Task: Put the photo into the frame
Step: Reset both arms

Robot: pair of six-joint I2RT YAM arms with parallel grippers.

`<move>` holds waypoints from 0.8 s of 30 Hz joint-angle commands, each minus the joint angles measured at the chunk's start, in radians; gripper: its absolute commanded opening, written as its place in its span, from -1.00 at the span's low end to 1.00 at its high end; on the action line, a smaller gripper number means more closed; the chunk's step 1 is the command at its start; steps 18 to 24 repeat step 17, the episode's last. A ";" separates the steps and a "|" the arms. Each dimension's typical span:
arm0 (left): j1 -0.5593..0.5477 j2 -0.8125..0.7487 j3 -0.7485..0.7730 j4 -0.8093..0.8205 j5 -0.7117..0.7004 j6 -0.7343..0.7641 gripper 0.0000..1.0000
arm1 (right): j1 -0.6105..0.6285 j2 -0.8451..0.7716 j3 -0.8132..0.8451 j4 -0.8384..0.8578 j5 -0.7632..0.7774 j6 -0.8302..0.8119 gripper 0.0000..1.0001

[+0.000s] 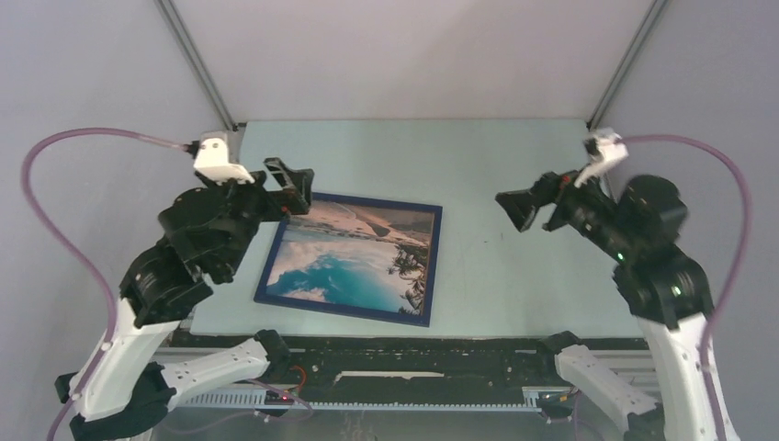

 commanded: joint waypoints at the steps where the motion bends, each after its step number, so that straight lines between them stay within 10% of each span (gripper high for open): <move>1: 0.006 -0.050 0.112 -0.013 -0.128 0.120 1.00 | 0.003 -0.158 0.030 -0.016 0.110 -0.049 0.99; 24: 0.007 -0.141 0.181 0.011 -0.216 0.173 1.00 | 0.003 -0.423 0.027 0.039 0.231 -0.052 0.99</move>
